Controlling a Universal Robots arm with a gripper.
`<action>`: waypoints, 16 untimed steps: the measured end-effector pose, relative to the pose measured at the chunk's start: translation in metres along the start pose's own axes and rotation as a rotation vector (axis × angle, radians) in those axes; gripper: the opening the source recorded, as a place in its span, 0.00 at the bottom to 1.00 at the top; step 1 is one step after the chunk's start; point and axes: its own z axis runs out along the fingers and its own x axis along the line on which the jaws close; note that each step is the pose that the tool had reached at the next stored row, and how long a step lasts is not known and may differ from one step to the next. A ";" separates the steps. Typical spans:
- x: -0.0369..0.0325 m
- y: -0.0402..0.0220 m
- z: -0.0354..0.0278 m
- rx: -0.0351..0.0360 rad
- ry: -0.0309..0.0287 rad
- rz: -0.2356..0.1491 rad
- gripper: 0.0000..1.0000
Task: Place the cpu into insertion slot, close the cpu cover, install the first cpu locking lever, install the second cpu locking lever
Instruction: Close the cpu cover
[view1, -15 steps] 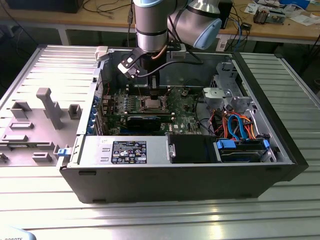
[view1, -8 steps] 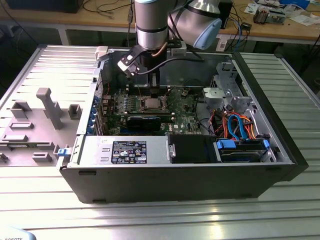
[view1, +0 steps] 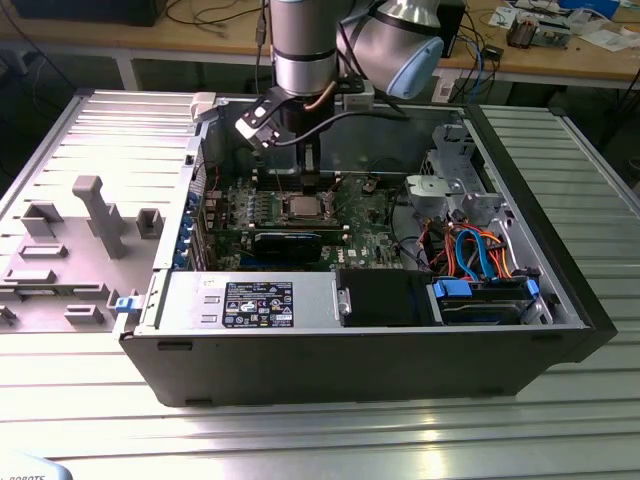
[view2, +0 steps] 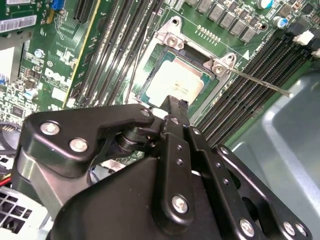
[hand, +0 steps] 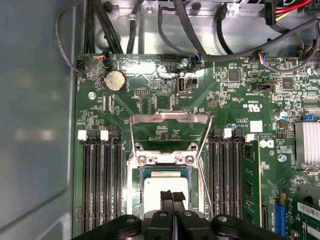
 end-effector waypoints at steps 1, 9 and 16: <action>0.0000 0.0019 0.0003 0.0029 -0.0049 0.000 0.11; 0.0000 0.0071 -0.0010 0.0458 -0.0261 -0.004 0.11; -0.0003 0.0074 -0.0059 0.0457 -0.0288 -0.004 0.11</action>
